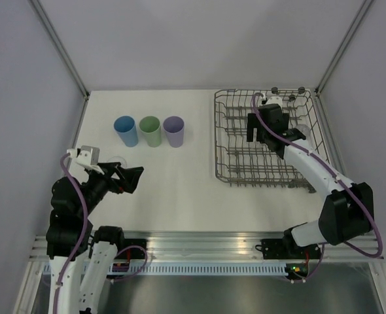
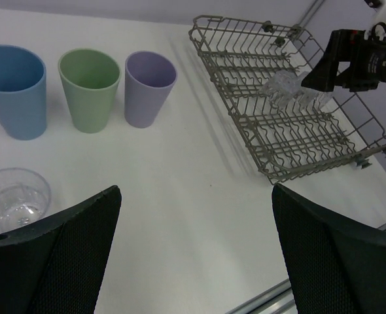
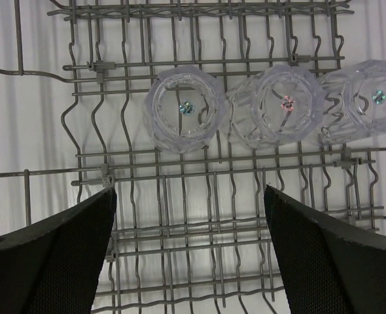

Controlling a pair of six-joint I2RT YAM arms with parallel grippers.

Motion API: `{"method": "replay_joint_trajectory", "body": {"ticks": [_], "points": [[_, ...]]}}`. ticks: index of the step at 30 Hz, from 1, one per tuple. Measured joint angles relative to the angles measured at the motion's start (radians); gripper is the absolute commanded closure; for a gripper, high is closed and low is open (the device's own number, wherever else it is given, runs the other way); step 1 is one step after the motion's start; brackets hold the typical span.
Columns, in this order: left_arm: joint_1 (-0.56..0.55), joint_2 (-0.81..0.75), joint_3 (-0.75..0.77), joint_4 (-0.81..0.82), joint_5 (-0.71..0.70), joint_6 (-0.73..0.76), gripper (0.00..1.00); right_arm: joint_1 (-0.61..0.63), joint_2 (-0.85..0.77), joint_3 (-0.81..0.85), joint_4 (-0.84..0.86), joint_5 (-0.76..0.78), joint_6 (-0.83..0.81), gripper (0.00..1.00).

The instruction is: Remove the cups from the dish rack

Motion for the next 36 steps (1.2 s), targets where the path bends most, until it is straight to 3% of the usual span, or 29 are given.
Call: {"method": "replay_joint_trajectory", "body": {"ticks": [15,27,36], "points": [[-0.026,-0.040,-0.042,0.026,0.021,-0.002,0.00,-0.131,0.319,0.258,-0.002,-0.212,-0.150,0.02],[-0.032,-0.027,-0.044,0.025,0.003,-0.003,0.00,-0.176,0.435,0.329,-0.065,-0.317,-0.190,0.06],[-0.032,-0.011,-0.044,0.025,-0.003,-0.003,0.00,-0.176,0.502,0.329,-0.071,-0.343,-0.208,0.29]]}}
